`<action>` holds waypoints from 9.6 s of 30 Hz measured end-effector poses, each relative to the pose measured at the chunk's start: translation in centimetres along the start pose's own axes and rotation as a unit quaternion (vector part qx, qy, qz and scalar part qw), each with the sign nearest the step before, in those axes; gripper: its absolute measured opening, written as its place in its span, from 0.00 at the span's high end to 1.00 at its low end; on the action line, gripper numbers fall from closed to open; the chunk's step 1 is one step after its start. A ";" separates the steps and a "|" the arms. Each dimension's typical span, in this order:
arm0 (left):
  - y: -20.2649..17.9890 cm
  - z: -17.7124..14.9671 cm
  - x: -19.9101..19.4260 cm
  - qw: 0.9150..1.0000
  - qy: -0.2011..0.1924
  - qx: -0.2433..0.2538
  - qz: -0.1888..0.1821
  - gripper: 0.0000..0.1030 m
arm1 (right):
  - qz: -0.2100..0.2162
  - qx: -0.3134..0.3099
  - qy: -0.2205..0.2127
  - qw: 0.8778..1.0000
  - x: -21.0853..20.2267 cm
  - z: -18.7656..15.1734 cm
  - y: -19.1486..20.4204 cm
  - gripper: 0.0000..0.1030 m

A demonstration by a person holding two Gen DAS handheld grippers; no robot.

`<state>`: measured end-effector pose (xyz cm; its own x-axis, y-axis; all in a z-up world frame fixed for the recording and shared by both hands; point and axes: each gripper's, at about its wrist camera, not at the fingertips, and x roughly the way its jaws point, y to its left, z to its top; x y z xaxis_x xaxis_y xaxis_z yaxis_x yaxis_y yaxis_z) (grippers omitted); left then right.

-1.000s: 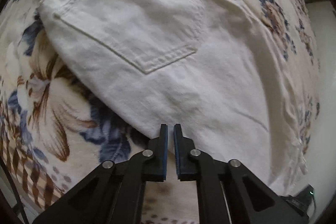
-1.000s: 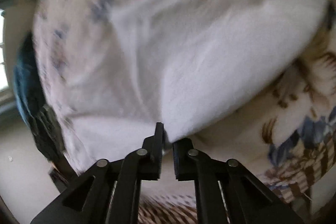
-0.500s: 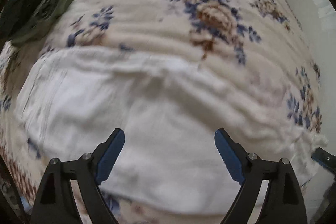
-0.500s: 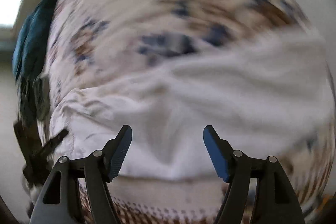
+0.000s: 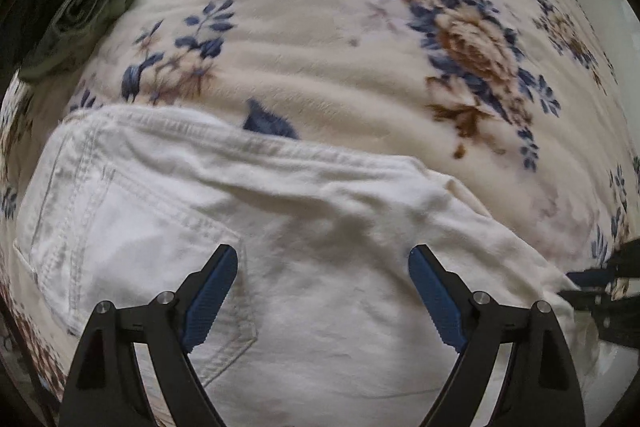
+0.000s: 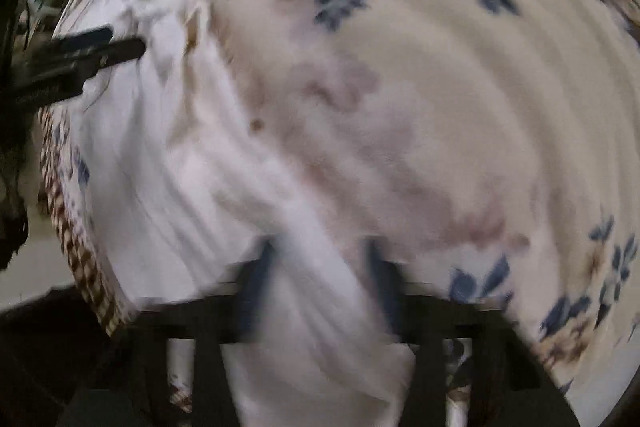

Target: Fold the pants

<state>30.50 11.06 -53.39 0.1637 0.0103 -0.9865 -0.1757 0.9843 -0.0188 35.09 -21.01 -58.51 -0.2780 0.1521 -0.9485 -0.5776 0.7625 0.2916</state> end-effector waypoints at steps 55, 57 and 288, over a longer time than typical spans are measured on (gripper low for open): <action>-0.3 -4.2 0.4 0.963 0.099 -0.162 -0.194 0.74 | 0.146 0.105 -0.059 0.982 -4.6 1.7 -4.9 0.83; -0.4 -4.1 0.2 0.963 0.097 -0.160 -0.192 0.74 | 0.142 0.056 -0.035 0.988 -4.2 2.2 -3.0 0.59; -5.0 6.1 3.8 0.986 0.031 0.160 -0.035 0.46 | 0.059 0.214 -0.076 0.972 1.0 -1.1 -2.3 0.97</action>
<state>37.98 7.23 -56.06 0.1025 -0.0602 -0.9929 0.1508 0.9876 -0.0444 35.25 -23.31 -60.02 -0.1873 0.3218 -0.9281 -0.1678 0.9204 0.3531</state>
